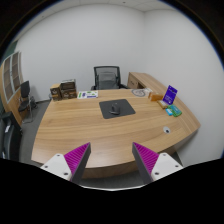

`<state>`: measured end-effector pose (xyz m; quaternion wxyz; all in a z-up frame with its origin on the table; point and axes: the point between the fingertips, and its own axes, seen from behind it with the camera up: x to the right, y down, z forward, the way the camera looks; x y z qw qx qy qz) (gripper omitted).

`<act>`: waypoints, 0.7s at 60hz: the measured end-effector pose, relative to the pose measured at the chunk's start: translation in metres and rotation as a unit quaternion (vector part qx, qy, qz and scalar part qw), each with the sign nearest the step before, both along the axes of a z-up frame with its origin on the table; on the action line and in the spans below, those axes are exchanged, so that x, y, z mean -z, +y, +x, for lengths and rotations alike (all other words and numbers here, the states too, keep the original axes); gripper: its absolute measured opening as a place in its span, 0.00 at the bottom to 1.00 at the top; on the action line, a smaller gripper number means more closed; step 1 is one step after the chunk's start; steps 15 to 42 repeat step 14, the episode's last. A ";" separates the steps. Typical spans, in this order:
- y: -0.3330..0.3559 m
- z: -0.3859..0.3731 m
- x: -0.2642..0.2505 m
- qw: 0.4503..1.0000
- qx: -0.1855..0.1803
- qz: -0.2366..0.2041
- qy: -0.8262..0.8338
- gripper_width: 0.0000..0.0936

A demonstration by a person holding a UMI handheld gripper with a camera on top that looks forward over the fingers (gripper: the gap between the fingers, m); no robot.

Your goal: Arrange mouse

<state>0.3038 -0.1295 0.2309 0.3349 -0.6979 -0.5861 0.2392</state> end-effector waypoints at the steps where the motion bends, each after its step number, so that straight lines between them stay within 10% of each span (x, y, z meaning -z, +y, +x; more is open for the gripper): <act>1: 0.001 0.000 -0.001 1.000 -0.001 0.000 0.002 0.92; 42: -0.005 0.004 -0.008 1.000 -0.010 0.000 0.009 0.92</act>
